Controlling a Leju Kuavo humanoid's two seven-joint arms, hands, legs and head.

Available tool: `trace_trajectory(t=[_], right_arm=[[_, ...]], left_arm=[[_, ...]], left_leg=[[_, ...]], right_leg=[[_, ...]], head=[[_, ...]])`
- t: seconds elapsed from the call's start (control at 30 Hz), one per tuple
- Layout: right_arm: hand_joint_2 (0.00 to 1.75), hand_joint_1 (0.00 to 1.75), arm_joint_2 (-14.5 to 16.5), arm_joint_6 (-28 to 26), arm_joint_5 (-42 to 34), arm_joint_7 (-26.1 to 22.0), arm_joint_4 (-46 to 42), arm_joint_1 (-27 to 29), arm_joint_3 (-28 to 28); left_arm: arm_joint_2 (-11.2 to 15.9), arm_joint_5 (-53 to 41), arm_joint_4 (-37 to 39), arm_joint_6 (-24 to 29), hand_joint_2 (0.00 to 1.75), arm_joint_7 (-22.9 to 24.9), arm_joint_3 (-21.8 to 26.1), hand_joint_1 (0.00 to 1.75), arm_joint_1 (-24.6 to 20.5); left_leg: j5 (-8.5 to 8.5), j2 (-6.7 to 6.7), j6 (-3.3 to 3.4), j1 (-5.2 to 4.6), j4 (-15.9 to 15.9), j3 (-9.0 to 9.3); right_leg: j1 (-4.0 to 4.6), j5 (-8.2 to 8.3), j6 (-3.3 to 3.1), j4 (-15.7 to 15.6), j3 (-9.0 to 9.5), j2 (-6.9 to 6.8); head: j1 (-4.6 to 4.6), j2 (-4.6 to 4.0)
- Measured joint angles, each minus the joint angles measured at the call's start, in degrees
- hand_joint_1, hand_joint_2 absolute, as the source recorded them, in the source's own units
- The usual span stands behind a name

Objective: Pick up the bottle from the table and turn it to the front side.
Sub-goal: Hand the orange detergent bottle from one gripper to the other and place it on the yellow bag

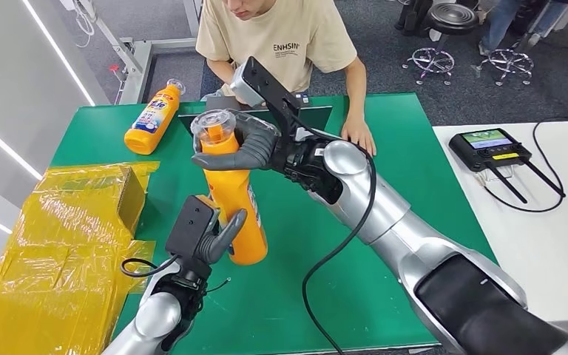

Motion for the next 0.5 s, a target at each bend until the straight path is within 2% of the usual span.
trace_trajectory(t=[0.03,0.07,0.5], right_arm=[[1.75,1.75,0.0,0.0,0.0,0.0,0.0,0.1,-0.1],[1.75,1.75,-0.1,-0.2,0.1,0.1,-0.1,0.1,-0.1],[1.75,1.75,-1.6,-1.2,1.1,1.2,-3.6,1.9,-1.6]], left_arm=[[0.0,0.1,0.1,0.0,1.75,0.0,-0.2,1.68,-0.1],[0.0,0.3,0.3,-0.1,1.75,0.0,-0.3,1.75,-0.3],[-0.5,1.6,1.9,-0.3,1.75,0.5,-1.7,1.75,-2.7]], left_leg=[[0.00,0.00,0.00,0.00,0.0,0.00],[0.00,0.00,0.00,0.00,0.0,0.00],[0.00,0.01,0.00,0.00,0.0,0.00]], right_leg=[[0.00,0.00,0.00,0.0,0.00,0.00],[0.00,0.00,0.00,0.0,-0.01,0.00],[0.00,0.01,0.01,0.0,-0.01,0.01]], head=[[0.00,0.00],[-0.01,0.00],[0.01,0.00]])
